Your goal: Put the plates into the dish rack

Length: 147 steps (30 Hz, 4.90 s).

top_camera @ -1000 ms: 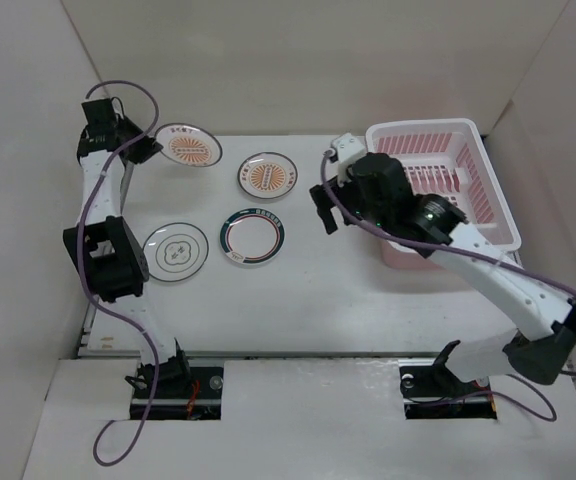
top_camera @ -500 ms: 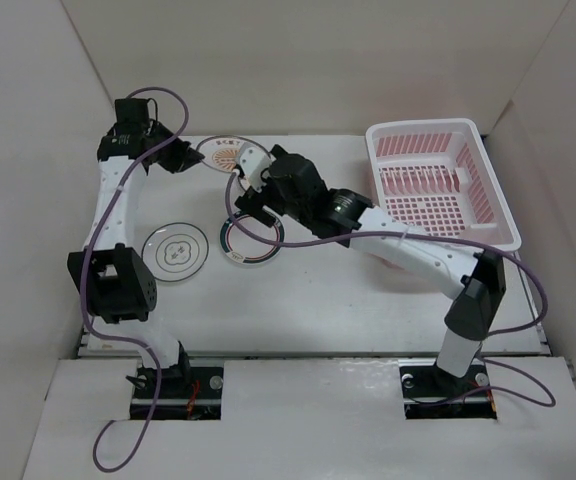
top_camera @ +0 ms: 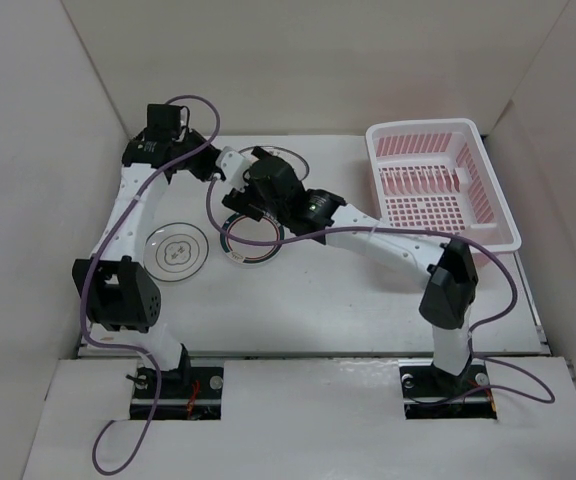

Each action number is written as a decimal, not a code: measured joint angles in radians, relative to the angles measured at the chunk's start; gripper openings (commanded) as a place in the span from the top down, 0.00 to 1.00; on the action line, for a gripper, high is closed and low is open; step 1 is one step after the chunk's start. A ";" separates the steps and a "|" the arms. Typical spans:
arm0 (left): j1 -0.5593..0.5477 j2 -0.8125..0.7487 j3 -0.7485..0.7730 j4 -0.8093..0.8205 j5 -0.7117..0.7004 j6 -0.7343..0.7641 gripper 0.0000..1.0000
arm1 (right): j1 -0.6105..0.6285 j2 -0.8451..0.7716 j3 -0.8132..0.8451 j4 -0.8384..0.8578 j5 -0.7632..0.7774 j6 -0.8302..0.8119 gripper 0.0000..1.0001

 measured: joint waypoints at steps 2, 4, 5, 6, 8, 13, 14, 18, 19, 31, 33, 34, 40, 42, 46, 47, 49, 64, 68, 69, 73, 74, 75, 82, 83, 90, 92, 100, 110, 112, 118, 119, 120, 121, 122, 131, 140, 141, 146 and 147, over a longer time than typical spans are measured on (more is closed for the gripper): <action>-0.024 0.000 -0.006 0.000 0.008 -0.005 1.00 | 0.000 0.024 0.006 0.012 0.014 -0.006 0.16; -0.035 -0.003 -0.011 -0.001 0.015 -0.007 1.00 | 0.000 0.039 0.006 0.011 0.024 -0.011 0.23; -0.036 -0.006 -0.011 -0.003 0.016 -0.007 1.00 | 0.000 0.043 0.006 0.011 0.029 -0.012 0.23; -0.035 -0.009 -0.011 -0.003 0.013 -0.006 1.00 | 0.000 0.045 0.006 0.011 0.033 -0.010 0.25; -0.033 -0.016 -0.011 -0.005 0.006 -0.006 1.00 | 0.000 0.045 0.006 0.014 0.045 -0.008 0.28; -0.028 -0.021 0.003 -0.024 -0.025 -0.002 1.00 | -0.003 0.045 0.006 0.016 0.060 0.001 0.28; -0.028 -0.021 0.007 -0.027 -0.029 0.000 1.00 | -0.006 0.045 0.006 0.016 0.060 0.003 0.29; -0.024 -0.021 0.025 -0.038 -0.050 0.006 1.00 | -0.026 0.044 -0.001 0.017 0.058 0.010 0.34; -0.024 -0.021 0.030 -0.042 -0.054 0.006 1.00 | -0.036 0.042 -0.008 0.015 0.058 0.012 0.35; -0.030 -0.021 0.066 -0.039 -0.072 0.006 1.00 | -0.046 0.030 -0.058 -0.037 -0.001 -0.013 1.00; -0.027 -0.021 0.066 -0.040 -0.071 0.006 1.00 | -0.049 0.030 -0.058 -0.035 -0.001 -0.010 1.00; -0.027 -0.021 0.066 -0.040 -0.068 0.006 0.87 | -0.051 0.030 -0.058 -0.034 -0.001 -0.005 1.00; -0.019 -0.024 0.066 0.033 0.007 0.021 0.16 | -0.065 0.017 -0.063 -0.034 0.003 0.071 1.00; -0.013 -0.024 0.066 0.086 0.045 0.021 0.06 | -0.077 -0.005 -0.079 -0.034 0.015 0.092 1.00; 0.001 -0.023 0.090 0.153 0.098 0.024 0.04 | -0.116 -0.077 -0.108 -0.038 0.041 0.153 1.00; 0.005 -0.023 0.102 0.165 0.103 0.028 0.04 | -0.133 -0.097 -0.110 -0.042 0.042 0.174 1.00; 0.022 -0.023 0.121 0.180 0.110 0.043 0.04 | -0.179 -0.145 -0.111 -0.048 0.040 0.225 1.00; 0.029 0.014 -0.222 0.391 0.168 0.145 0.00 | -0.803 -0.454 -0.232 -0.047 -0.262 0.446 1.00; -0.023 0.027 -0.222 0.407 0.158 0.195 0.00 | -0.836 -0.376 -0.239 -0.066 -0.349 0.452 1.00; -0.033 0.028 -0.222 0.406 0.153 0.208 0.00 | -0.838 -0.354 -0.239 -0.073 -0.369 0.452 1.00; -0.056 0.030 -0.212 0.394 0.128 0.257 0.00 | -0.845 -0.282 -0.257 -0.092 -0.451 0.454 1.00; -0.056 0.031 -0.206 0.388 0.118 0.269 0.00 | -0.848 -0.268 -0.258 -0.099 -0.467 0.456 1.00; -0.055 0.032 -0.198 0.382 0.109 0.278 0.00 | -0.852 -0.255 -0.259 -0.104 -0.480 0.459 1.00; -0.053 0.034 -0.163 0.360 0.064 0.322 0.00 | -0.861 -0.209 -0.263 -0.116 -0.512 0.473 1.00; -0.053 0.034 -0.163 0.358 0.061 0.326 0.00 | -0.861 -0.203 -0.263 -0.117 -0.511 0.475 1.00; -0.053 0.034 -0.161 0.340 0.050 0.337 0.00 | -0.860 -0.164 -0.263 -0.129 -0.466 0.477 1.00; -0.053 0.034 -0.158 0.333 0.049 0.337 0.00 | -0.860 -0.148 -0.263 -0.129 -0.458 0.480 1.00; -0.053 0.034 -0.128 0.307 0.036 0.339 0.00 | -0.860 -0.090 -0.259 -0.151 -0.458 0.493 1.00; -0.053 0.034 -0.127 0.292 0.016 0.340 0.00 | -0.860 -0.088 -0.252 -0.154 -0.460 0.507 1.00; -0.053 0.034 -0.129 0.293 0.015 0.340 0.00 | -0.860 -0.088 -0.252 -0.154 -0.460 0.510 1.00; -0.053 0.034 -0.140 0.293 0.013 0.340 0.00 | -0.858 -0.088 -0.252 -0.156 -0.466 0.515 1.00; -0.053 0.034 -0.143 0.292 0.013 0.341 0.00 | -0.858 -0.088 -0.252 -0.156 -0.467 0.515 1.00; -0.053 0.034 -0.144 0.292 0.013 0.340 0.00 | -0.858 -0.086 -0.252 -0.156 -0.469 0.515 1.00; -0.053 0.034 -0.145 0.292 0.013 0.340 0.00 | -0.858 -0.084 -0.252 -0.156 -0.470 0.515 1.00; -0.053 0.034 -0.148 0.293 0.013 0.340 0.00 | -0.858 -0.081 -0.252 -0.157 -0.472 0.515 1.00; -0.053 0.033 -0.151 0.293 0.013 0.341 0.00 | -0.851 -0.049 -0.252 -0.183 -0.472 0.518 1.00; -0.053 0.032 -0.157 0.293 0.013 0.348 0.00 | -0.838 -0.048 -0.252 -0.199 -0.426 0.519 0.94; -0.053 0.032 -0.160 0.293 0.012 0.348 0.00 | -0.836 -0.048 -0.252 -0.201 -0.419 0.518 0.94; -0.053 0.032 -0.164 0.293 0.012 0.352 0.00 | -0.817 -0.041 -0.247 -0.207 -0.388 0.513 0.82; -0.053 0.032 -0.164 0.293 0.012 0.354 0.00 | -0.814 -0.037 -0.246 -0.208 -0.382 0.513 0.80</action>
